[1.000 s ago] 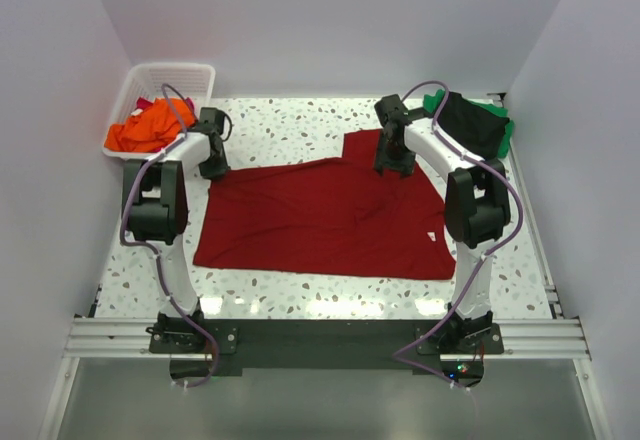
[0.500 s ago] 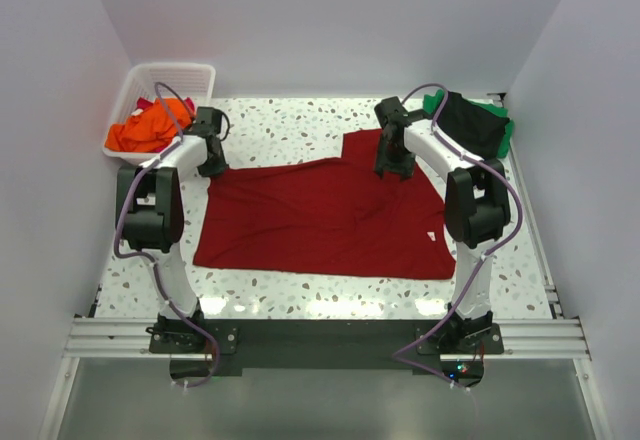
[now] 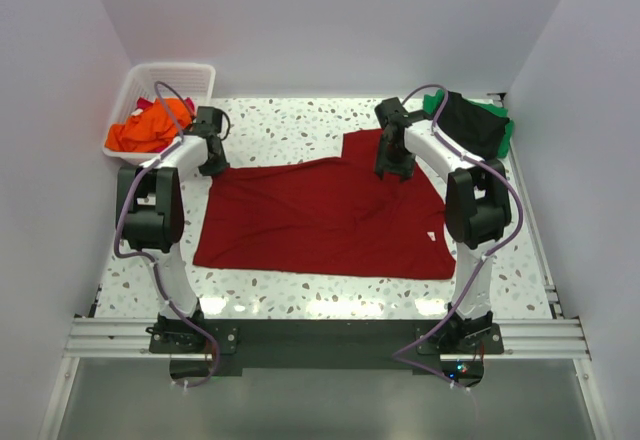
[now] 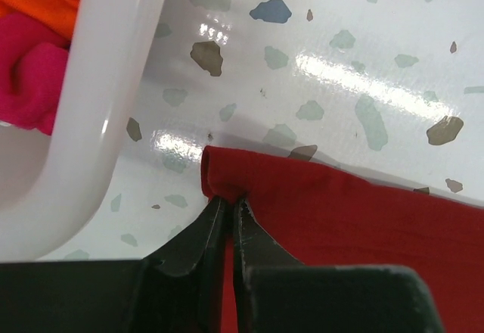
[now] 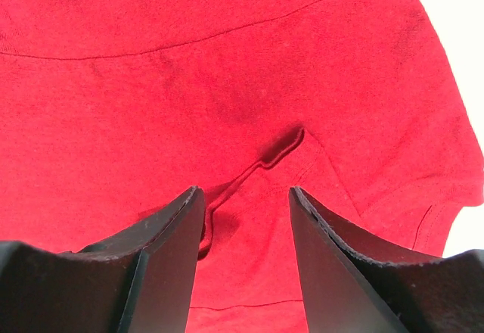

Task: Fold and stack the t-shirts
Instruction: Fold the tshirt

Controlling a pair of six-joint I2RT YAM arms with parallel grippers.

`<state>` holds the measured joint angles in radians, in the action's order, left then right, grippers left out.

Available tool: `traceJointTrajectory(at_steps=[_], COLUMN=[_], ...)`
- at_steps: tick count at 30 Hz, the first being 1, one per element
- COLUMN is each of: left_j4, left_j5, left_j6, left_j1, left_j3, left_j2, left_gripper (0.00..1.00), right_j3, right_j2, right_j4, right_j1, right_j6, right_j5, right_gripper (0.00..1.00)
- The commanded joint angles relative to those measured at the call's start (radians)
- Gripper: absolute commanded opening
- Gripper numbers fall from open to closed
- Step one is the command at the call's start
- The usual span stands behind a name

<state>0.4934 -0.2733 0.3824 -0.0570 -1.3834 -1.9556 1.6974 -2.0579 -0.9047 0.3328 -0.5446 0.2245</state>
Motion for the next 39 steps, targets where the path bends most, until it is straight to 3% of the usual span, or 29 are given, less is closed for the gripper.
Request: traceJointTrajectory(at_steps=[1,9,14,39], left_j4=[-0.035,-0.035,-0.032,0.053], left_j5=[0.000,0.002,-0.010,-0.043], left_j6=[0.000,-0.002,0.004,0.004], left_j1=[-0.009,-0.012,-0.015,-0.033], left_j3=[-0.006,-0.011,-0.014,-0.141], left_j2=[0.018,0.017,0.017,0.072], left_gripper=[0.12,0.15,0.00,0.02], right_j3=[0.005,0.004,0.002,0.004], right_j2=[0.058,0.058,0.056,0.053], right_j4=[0.000,0.000,0.000,0.006], right_j1=[-0.002,-0.003,-0.003,-0.001], right_j6=[0.011,0.014,0.014,0.009], right_j5=[-0.004,-0.002,-0.002,-0.008], right_gripper=[0.53,0.52,0.52,0.51])
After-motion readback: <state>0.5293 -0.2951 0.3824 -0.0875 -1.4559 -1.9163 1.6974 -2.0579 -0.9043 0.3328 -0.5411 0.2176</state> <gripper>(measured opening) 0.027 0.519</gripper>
